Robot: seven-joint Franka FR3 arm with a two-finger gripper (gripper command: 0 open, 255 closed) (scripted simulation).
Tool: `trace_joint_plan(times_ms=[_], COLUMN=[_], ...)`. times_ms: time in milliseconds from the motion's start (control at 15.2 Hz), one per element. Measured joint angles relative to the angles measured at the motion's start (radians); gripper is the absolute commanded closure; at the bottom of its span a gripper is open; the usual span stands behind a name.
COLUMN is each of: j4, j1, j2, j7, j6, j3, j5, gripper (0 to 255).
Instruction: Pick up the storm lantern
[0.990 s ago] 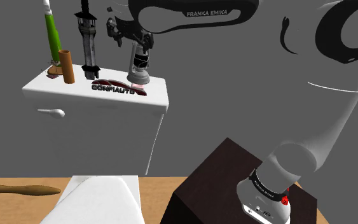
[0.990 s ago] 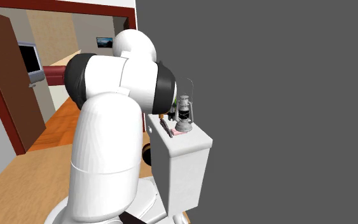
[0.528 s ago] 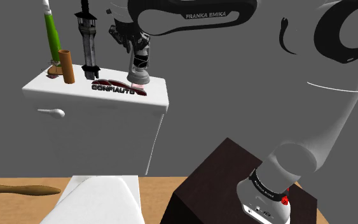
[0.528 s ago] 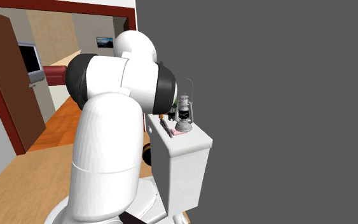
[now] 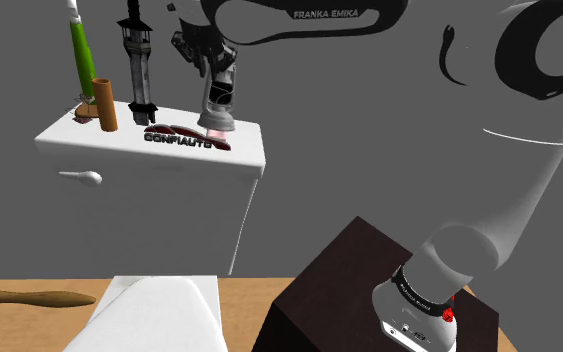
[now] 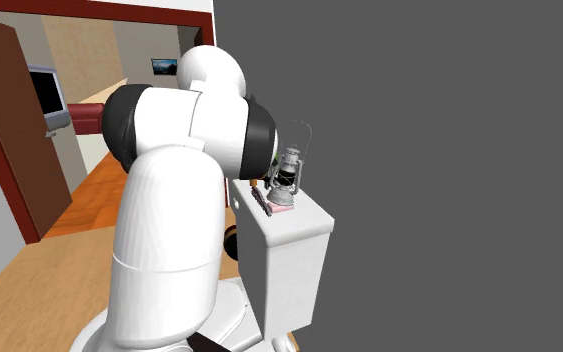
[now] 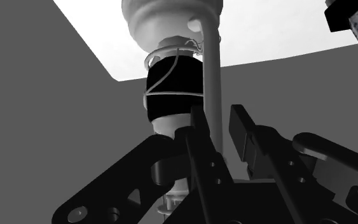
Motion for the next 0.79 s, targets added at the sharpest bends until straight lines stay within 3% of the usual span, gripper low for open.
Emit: trace_joint_plan(times_ms=[792], j4=[0.174], j1=[0.042], j2=[0.022], j7=[-0.083], j6=[-0.133], j3=[0.005], j5=[-0.003], gripper=[255])
